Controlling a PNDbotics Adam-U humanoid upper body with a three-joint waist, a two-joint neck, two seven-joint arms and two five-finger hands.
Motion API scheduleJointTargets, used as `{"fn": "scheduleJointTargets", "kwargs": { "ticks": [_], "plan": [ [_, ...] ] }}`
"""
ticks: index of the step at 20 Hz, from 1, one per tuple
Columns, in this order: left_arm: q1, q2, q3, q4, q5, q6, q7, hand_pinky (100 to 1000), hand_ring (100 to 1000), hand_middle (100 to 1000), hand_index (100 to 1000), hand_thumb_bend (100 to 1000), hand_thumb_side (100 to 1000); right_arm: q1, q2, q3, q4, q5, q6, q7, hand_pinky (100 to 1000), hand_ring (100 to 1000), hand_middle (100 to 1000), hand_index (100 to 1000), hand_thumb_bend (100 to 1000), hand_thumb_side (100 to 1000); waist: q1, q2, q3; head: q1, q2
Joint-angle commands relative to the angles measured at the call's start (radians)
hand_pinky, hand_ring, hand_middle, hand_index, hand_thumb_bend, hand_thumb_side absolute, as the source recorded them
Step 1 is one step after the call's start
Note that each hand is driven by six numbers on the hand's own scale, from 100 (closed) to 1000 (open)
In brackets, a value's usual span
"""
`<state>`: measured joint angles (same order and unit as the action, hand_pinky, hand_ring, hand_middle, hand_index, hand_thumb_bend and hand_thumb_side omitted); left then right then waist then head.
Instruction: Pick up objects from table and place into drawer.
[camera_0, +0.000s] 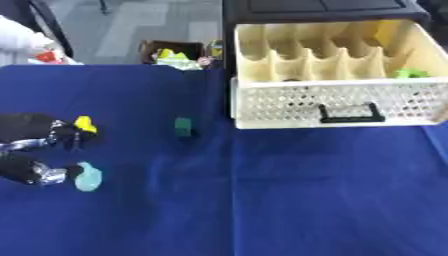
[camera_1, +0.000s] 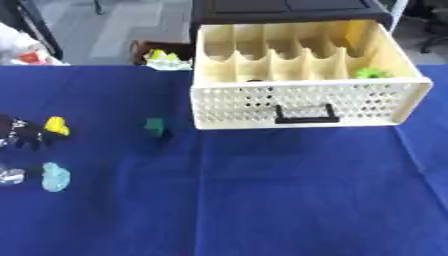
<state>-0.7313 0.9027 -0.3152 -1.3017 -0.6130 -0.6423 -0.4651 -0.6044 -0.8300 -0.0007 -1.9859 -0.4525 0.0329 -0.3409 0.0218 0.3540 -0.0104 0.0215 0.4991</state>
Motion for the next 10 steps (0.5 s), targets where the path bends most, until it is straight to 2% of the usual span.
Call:
{"fn": "scheduleJointTargets", "kwargs": {
  "ticks": [1, 2, 4, 6, 10],
  "plan": [
    [-0.014, 0.02, 0.004, -0.004, -0.019, -0.182, -0.162, 511, 622, 688, 1000, 128, 872, -0.005, -0.014, -0.019, -0.014, -0.013, 0.001, -0.004, 778, 607, 461, 670, 100, 1000, 0.0, -0.017, 0.001, 0.004, -0.011],
    [-0.014, 0.02, 0.004, -0.004, -0.022, -0.181, -0.161, 510, 620, 680, 999, 193, 1000, -0.004, -0.014, -0.02, -0.014, -0.014, 0.001, -0.005, 778, 607, 461, 670, 100, 1000, 0.0, -0.017, 0.001, 0.004, -0.011],
    [-0.013, 0.019, 0.002, -0.001, -0.032, -0.176, -0.164, 518, 624, 682, 998, 266, 1000, -0.003, -0.011, -0.02, -0.014, -0.016, 0.003, -0.006, 779, 606, 460, 668, 100, 1000, 0.0, -0.017, 0.001, 0.006, -0.011],
    [-0.011, 0.02, -0.001, 0.001, -0.051, -0.175, -0.176, 523, 626, 682, 1000, 302, 1000, -0.002, -0.009, -0.021, -0.014, -0.018, 0.004, -0.006, 780, 606, 459, 667, 100, 1000, -0.001, -0.017, 0.001, 0.007, -0.012],
    [-0.005, 0.016, -0.002, 0.009, -0.08, -0.172, -0.177, 501, 617, 669, 988, 296, 1000, 0.001, -0.004, -0.024, -0.014, -0.02, 0.005, -0.007, 781, 605, 458, 666, 100, 1000, -0.002, -0.016, 0.001, 0.009, -0.014]
  ]
}}
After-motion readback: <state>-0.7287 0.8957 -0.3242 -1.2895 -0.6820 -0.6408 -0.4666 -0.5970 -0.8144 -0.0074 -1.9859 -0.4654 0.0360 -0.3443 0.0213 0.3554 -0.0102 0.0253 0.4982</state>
